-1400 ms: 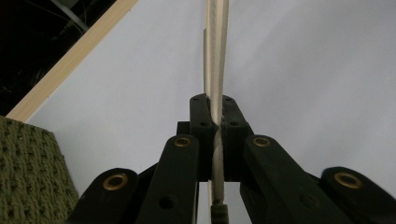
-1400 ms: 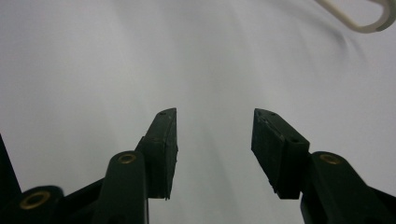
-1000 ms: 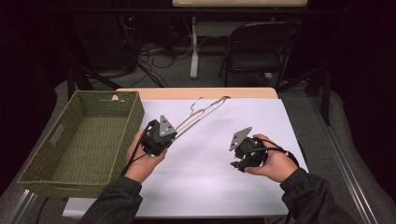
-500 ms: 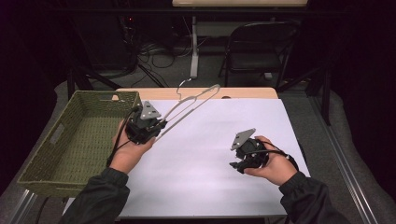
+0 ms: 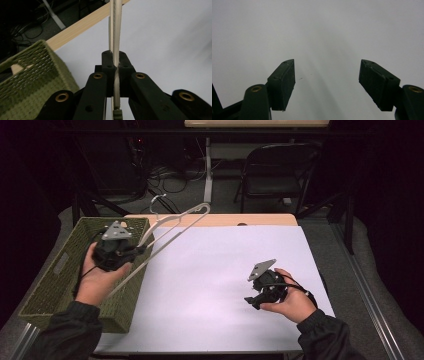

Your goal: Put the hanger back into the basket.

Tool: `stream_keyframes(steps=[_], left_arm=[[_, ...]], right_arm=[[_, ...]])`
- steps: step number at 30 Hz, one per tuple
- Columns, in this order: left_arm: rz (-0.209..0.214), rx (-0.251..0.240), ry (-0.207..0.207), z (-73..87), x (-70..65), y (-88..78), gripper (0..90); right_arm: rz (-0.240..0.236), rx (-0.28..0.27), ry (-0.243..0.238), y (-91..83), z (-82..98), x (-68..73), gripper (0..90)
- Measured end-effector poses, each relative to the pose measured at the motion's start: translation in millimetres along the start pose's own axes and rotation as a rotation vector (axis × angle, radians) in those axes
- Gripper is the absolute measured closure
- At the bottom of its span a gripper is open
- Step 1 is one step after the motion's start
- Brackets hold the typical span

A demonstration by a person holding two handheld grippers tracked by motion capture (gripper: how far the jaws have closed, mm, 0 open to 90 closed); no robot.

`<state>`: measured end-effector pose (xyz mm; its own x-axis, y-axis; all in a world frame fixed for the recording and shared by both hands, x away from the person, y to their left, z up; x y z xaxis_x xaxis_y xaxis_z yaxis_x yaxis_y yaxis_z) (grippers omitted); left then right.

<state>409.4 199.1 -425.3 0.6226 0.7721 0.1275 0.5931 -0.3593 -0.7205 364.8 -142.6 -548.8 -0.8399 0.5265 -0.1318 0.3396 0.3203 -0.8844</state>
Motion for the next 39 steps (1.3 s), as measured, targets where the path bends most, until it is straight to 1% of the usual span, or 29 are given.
stream_keyframes(steps=[2, 3, 7, 8, 9, 10, 12, 13, 15, 17, 19, 21, 24, 26, 28, 30, 31, 33, 34, 35, 39], left_arm=[[-0.016, -0.005, -0.021, 5.7, 10.2, -6.0, 87.4], [-0.026, -0.003, -0.025, 9.4, 16.2, -9.7, 87.4], [-0.041, -0.01, -0.061, 24.4, 38.0, -23.7, 87.4], [-0.044, -0.011, -0.067, 28.5, 44.3, -27.5, 87.4], [-0.049, -0.014, -0.075, 32.8, 50.6, -31.3, 87.4], [-0.055, -0.014, -0.084, 37.4, 56.7, -35.1, 87.4], [-0.065, -0.013, -0.09, 46.6, 68.4, -42.3, 87.4], [-0.068, -0.012, -0.1, 51.1, 74.1, -45.6, 87.4], [-0.082, -0.001, -0.101, 61.2, 85.9, -52.7, 87.4], [-0.086, 0.003, -0.103, 68.6, 92.7, -56.8, 87.4], [-0.084, 0.008, -0.108, 76.8, 98.2, -59.4, 87.4], [-0.09, 0.022, -0.105, 85.3, 103.1, -60.4, 87.4], [-0.093, 0.029, -0.115, 97.0, 109.2, -59.5, 87.4], [-0.093, 0.034, -0.115, 104.9, 112.3, -56.7, 87.4], [-0.094, 0.037, -0.112, 110.5, 114.5, -53.7, 87.4], [-0.092, 0.046, -0.111, 117.0, 117.0, -50.0, 87.4], [-0.087, 0.048, -0.113, 120.1, 118.1, -47.8, 87.4], [-0.087, 0.049, -0.102, 121.9, 119.6, -46.5, 87.4], [-0.086, 0.045, -0.099, 121.1, 119.9, -46.4, 87.4], [-0.079, 0.042, -0.101, 120.1, 120.3, -46.2, 87.4], [-0.079, 0.069, -0.09, 122.4, 121.9, -41.2, 87.4]], right_arm=[[0.003, 0.0, 0.001, 1.0, 0.2, 0.1, 29.2], [0.001, -0.001, 0.009, 1.2, 0.1, 0.6, 29.2], [-0.004, -0.003, 0.007, 2.3, -0.9, 2.1, 29.2], [-0.004, 0.0, 0.005, 2.4, -0.8, 2.1, 29.2], [-0.003, 0.019, 0.003, 1.6, 0.6, 1.8, 29.1], [-0.005, -0.004, 0.007, 3.1, -1.3, 1.8, 29.2], [-0.003, -0.004, 0.011, 3.4, -1.2, 0.9, 29.2], [-0.004, -0.003, 0.018, 3.8, -1.0, 0.8, 29.2], [-0.007, 0.001, 0.016, 5.2, -0.6, 0.4, 29.2], [-0.005, 0.004, 0.018, 6.5, -0.1, 0.2, 29.2], [-0.008, 0.008, 0.021, 7.5, 0.1, 0.6, 29.2], [-0.005, 0.005, 0.017, 8.2, -0.6, 0.5, 29.2], [-0.003, 0.008, 0.016, 9.0, -0.8, 1.0, 29.2], [-0.005, 0.021, 0.013, 8.7, 0.1, 1.1, 29.2], [-0.006, 0.011, 0.016, 9.7, -0.5, 1.2, 29.2], [-0.006, 0.021, 0.013, 9.6, 0.6, 1.1, 29.2], [-0.006, 0.014, 0.017, 10.4, 0.3, 1.3, 29.2], [-0.008, 0.016, 0.024, 11.2, 1.1, 1.7, 29.2], [-0.009, 0.022, 0.02, 11.2, 1.8, 1.2, 29.2], [-0.01, 0.017, 0.029, 11.7, 1.9, 1.6, 29.2], [-0.009, 0.016, 0.024, 13.0, 2.6, 0.5, 29.1]])
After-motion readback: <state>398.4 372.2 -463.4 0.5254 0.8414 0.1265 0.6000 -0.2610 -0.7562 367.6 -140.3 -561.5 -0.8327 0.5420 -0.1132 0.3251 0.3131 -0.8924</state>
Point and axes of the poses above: each handheld gripper's, and its own axes: y roughly forward along the jaws, z roughly out of its underside, x roughly to its left, the point moved 10 cm from there along y, roughly forward along the jaws, and after that the axes turned 6 degrees about x, right-handed, at the moved point
